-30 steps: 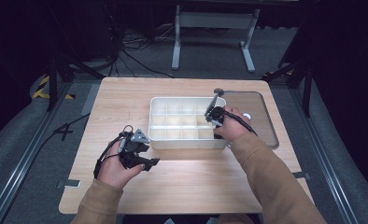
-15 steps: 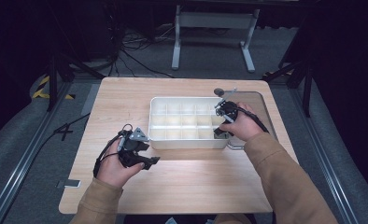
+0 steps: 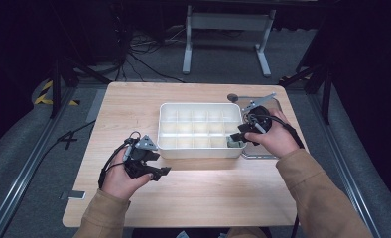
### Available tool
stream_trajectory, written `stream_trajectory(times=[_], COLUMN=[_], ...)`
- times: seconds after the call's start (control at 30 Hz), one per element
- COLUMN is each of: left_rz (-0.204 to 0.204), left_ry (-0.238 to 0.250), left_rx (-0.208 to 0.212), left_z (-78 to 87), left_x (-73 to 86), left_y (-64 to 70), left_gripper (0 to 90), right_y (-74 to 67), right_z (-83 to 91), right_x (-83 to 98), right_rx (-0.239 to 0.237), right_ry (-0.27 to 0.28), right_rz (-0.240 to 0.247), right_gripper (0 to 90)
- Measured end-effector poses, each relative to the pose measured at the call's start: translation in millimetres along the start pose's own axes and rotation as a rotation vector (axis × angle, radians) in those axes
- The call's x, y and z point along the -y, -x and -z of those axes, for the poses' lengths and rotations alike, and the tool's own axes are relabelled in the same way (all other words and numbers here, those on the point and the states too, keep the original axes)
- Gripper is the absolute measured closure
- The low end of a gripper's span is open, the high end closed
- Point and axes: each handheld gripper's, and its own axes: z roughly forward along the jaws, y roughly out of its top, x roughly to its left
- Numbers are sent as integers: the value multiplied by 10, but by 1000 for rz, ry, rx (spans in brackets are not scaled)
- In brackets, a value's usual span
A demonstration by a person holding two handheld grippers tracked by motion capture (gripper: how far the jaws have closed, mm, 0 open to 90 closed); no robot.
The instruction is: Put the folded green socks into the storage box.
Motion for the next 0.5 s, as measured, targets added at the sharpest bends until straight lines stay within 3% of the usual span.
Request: stream_trajectory(times=[0.17,0.33,0.5], left_rz=[-16,-41,-55], left_ry=[-3,-4,-13], left_rx=[8,12,15], left_z=[0,43,55], left_x=[-44,-88,-86], left_y=[42,130,181], left_gripper=[373,369,368], right_y=[-83,-183,-297], right_z=[120,198,233], right_x=[89,264,383], right_rx=[-16,-37,-79], right_ry=[54,153,179], right_rz=[41,77,107], right_gripper=[477,483,470])
